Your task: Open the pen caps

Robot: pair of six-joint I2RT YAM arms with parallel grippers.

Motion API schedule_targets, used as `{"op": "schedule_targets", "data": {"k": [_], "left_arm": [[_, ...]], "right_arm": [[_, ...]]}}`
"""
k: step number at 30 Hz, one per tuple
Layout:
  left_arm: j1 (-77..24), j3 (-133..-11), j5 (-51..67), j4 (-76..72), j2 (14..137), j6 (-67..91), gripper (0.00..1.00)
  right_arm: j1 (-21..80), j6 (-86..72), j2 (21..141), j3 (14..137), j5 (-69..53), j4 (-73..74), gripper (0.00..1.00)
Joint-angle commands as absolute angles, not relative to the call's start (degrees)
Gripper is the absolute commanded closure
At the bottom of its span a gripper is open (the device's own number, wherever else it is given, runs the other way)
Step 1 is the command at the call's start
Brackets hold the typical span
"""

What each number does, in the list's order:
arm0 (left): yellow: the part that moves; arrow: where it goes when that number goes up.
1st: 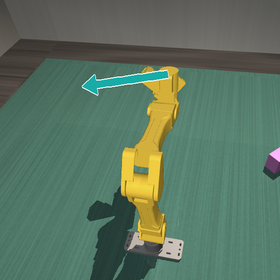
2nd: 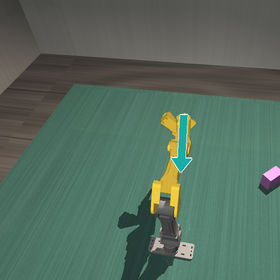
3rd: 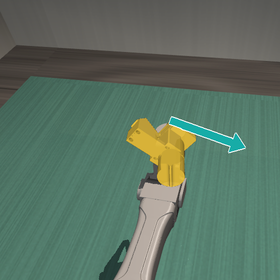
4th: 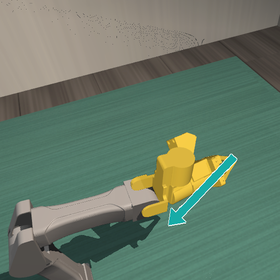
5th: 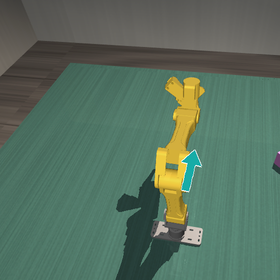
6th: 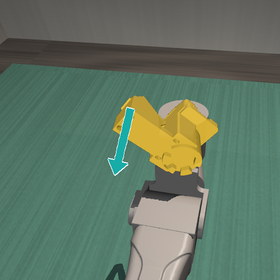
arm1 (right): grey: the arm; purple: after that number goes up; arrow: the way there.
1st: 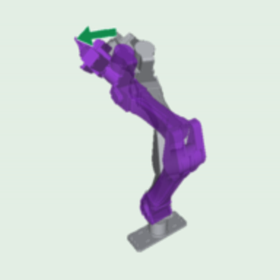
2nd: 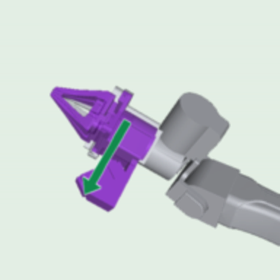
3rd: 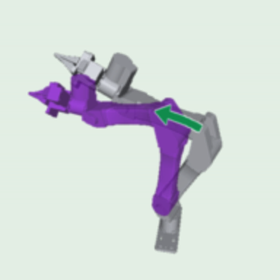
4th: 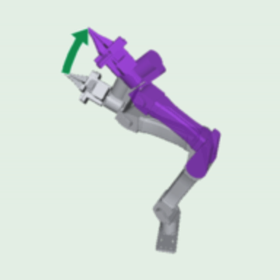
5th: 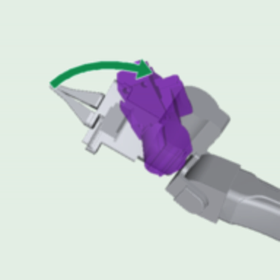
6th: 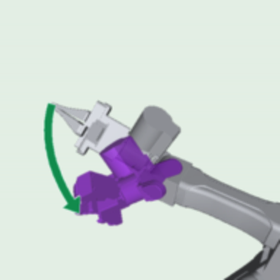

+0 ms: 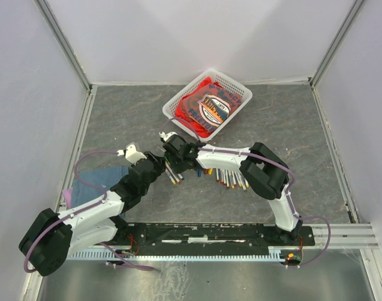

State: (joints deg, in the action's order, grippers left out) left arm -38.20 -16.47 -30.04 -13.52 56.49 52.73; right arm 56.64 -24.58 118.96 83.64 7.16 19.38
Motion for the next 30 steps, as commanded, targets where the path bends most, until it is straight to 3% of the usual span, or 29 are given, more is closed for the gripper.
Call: {"op": "schedule_targets", "data": {"k": [1, 8, 13, 17, 30], "left_arm": [[-37.8, -16.1, -32.7, -14.8, 55.4, 55.2, 0.49], [-37.7, -16.1, -32.7, -14.8, 55.4, 55.5, 0.49], [-37.6, -16.8, -32.7, -13.7, 55.7, 56.0, 0.43], [-37.2, -17.8, -32.7, -12.7, 55.8, 56.3, 0.39], [-36.0, -20.9, -28.0, -12.8, 58.1, 56.4, 0.38]], "right_arm": [[57.1, -23.6, 120.1, 86.3, 8.3, 19.4, 0.67], [57.8, -22.7, 121.6, 86.9, 9.8, 21.5, 0.7], [58.3, -22.5, 122.4, 86.7, 10.9, 23.4, 0.9], [58.3, -23.0, 120.2, 84.6, 11.2, 21.9, 0.98], [58.3, -23.6, 107.0, 73.7, 8.8, 13.7, 0.99]]}}
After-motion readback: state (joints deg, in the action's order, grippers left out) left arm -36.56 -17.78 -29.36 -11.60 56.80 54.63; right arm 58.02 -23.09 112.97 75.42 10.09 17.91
